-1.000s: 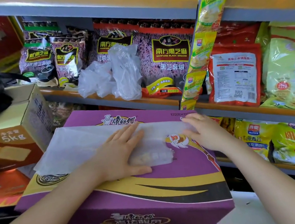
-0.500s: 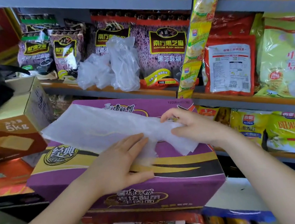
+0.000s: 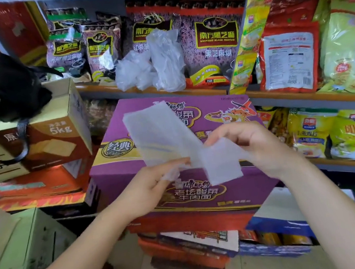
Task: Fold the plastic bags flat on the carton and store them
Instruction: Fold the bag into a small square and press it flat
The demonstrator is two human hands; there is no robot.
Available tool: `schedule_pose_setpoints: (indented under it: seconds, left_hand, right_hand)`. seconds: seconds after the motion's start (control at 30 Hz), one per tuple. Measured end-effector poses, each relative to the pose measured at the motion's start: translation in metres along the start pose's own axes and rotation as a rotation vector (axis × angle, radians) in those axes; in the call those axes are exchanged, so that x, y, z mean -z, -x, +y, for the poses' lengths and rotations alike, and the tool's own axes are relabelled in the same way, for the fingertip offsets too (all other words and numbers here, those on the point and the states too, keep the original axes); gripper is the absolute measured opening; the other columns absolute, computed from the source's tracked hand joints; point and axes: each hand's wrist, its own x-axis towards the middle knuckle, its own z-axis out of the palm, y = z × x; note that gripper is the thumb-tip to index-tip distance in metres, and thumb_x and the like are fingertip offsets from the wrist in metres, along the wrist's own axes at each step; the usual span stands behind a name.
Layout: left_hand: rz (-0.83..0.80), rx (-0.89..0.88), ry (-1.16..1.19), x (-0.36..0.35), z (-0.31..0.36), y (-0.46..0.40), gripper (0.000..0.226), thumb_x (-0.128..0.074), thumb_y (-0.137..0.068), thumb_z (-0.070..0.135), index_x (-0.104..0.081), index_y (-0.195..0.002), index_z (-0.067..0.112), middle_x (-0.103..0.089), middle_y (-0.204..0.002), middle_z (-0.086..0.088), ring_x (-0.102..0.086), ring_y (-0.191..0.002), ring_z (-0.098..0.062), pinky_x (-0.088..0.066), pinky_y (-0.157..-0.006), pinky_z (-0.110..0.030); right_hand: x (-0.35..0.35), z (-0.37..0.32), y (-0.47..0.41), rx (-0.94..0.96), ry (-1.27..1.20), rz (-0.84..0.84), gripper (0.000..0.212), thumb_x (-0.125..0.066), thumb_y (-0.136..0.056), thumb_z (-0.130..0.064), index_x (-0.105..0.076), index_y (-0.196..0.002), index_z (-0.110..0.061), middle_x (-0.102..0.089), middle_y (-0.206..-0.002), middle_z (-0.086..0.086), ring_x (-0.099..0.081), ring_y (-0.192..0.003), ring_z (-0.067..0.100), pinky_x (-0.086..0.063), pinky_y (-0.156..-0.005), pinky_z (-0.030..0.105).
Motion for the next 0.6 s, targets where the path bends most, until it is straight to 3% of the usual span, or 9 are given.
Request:
schedule_pose_setpoints:
  seconds: [0.1, 0.17, 0.27, 0.33, 0.4, 0.5, 0.6]
  left_hand:
    - [-0.004, 0.057, 0.313, 0.000, 0.019, 0.001, 0.039, -0.034, -0.097, 0.031, -0.060, -0.116, 0.009, -0.064, -0.115, 0.009, -0.054, -0.112, -0.003, -0.038, -0.097, -0.015]
    - [0.026, 0.107, 0.374, -0.003, 0.025, -0.005, 0.038, -0.036, -0.096, 0.028, -0.060, -0.110, 0.002, -0.064, -0.106, 0.003, -0.056, -0.100, -0.006, -0.041, -0.092, -0.020]
    - [0.138, 0.213, 0.391, -0.005, 0.028, -0.021, 0.030, -0.040, -0.097, 0.027, -0.063, -0.100, 0.008, -0.065, -0.097, 0.003, -0.059, -0.091, -0.008, -0.045, -0.088, -0.024]
    - [0.233, 0.244, 0.199, -0.002, 0.025, -0.033, 0.030, -0.047, -0.095, 0.029, -0.057, -0.080, 0.004, -0.057, -0.073, 0.000, -0.052, -0.067, -0.015, -0.042, -0.067, -0.030]
    - [0.301, 0.261, -0.137, 0.003, 0.019, -0.044, 0.035, -0.051, -0.092, 0.023, -0.040, -0.061, 0.010, -0.041, -0.056, -0.001, -0.037, -0.053, -0.017, -0.029, -0.054, -0.031]
    - [0.350, 0.216, -0.485, 0.009, 0.015, -0.053, 0.035, -0.056, -0.086, 0.021, -0.034, -0.060, 0.015, -0.037, -0.058, 0.000, -0.042, -0.064, -0.027, -0.027, -0.055, -0.033]
    - [0.351, 0.201, -0.480, 0.012, 0.003, -0.061, 0.018, -0.058, -0.083, 0.018, -0.050, -0.070, 0.008, -0.044, -0.073, -0.001, -0.044, -0.072, -0.025, -0.032, -0.059, -0.031]
  right_hand:
    - [-0.010, -0.011, 0.002, 0.128, 0.188, 0.269, 0.026, -0.060, -0.076, -0.017, -0.071, -0.074, -0.040, -0.065, -0.082, -0.009, -0.057, -0.076, 0.009, -0.041, -0.065, 0.019]
    - [-0.012, -0.011, -0.006, 0.100, 0.247, 0.438, 0.010, -0.064, -0.070, -0.032, -0.071, -0.076, -0.030, -0.057, -0.087, -0.002, -0.051, -0.080, 0.009, -0.038, -0.069, 0.023]
    - [-0.005, 0.005, -0.032, -0.050, 0.200, 0.576, 0.043, -0.055, -0.078, -0.038, -0.064, -0.087, 0.003, -0.059, -0.096, 0.027, -0.051, -0.078, 0.019, -0.037, -0.069, 0.033]
    - [0.005, 0.018, -0.053, -0.170, 0.179, 0.627, 0.045, -0.049, -0.085, -0.039, -0.057, -0.085, 0.005, -0.056, -0.085, 0.031, -0.048, -0.073, 0.021, -0.033, -0.067, 0.035]
    - [0.015, 0.033, -0.075, -0.258, 0.215, 0.631, 0.040, -0.047, -0.091, -0.034, -0.057, -0.082, 0.003, -0.053, -0.076, 0.018, -0.049, -0.071, 0.023, -0.033, -0.066, 0.035]
    - [0.025, 0.055, -0.105, -0.354, 0.382, 0.550, 0.035, -0.046, -0.093, -0.027, -0.049, -0.064, -0.008, -0.046, -0.065, 0.008, -0.044, -0.064, 0.022, -0.028, -0.061, 0.032]
    - [0.033, 0.072, -0.123, -0.431, 0.497, 0.521, 0.039, -0.049, -0.091, -0.020, -0.030, -0.056, -0.018, -0.028, -0.057, 0.001, -0.029, -0.056, 0.019, -0.016, -0.053, 0.031]
